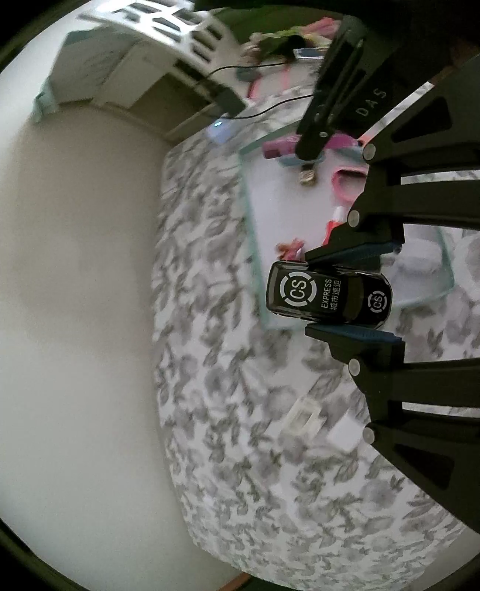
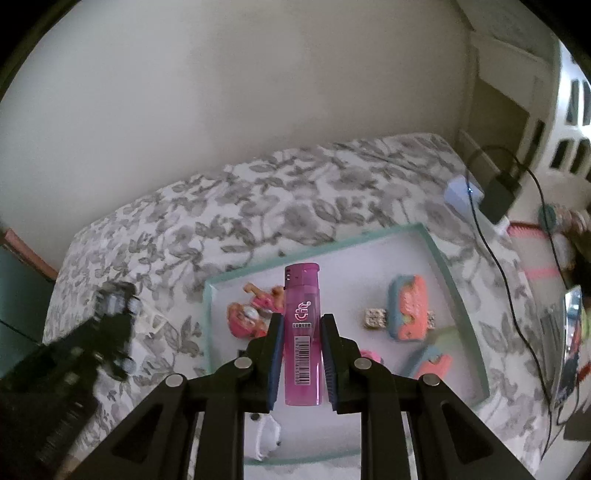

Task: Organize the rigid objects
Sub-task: 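Carry the black toy car and pink lighter into the tray and open both grippers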

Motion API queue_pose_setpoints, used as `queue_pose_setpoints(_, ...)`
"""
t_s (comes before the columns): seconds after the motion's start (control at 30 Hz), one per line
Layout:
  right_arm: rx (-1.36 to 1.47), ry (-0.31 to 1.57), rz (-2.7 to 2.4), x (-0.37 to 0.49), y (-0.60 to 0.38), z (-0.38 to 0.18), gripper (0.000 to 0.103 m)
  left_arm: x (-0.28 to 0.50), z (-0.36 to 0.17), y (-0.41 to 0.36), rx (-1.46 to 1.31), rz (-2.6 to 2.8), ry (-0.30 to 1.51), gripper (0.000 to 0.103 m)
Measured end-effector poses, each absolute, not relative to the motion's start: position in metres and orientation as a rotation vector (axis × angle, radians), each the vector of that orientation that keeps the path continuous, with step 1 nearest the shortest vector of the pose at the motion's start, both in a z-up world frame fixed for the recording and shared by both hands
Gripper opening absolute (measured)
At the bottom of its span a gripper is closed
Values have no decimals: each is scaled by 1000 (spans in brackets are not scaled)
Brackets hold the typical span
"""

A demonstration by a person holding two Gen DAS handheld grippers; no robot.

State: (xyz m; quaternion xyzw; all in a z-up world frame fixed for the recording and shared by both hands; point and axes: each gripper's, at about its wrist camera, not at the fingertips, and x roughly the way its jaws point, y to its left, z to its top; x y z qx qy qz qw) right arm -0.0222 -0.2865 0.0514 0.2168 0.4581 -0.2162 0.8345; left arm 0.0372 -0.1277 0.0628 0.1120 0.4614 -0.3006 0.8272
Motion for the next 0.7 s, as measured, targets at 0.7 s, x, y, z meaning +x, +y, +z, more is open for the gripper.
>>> queue_pose_setpoints(0.7, 477, 1149, -541, -31, -322, -9, 22, 9, -3, -179, 369, -663, 1126, 34)
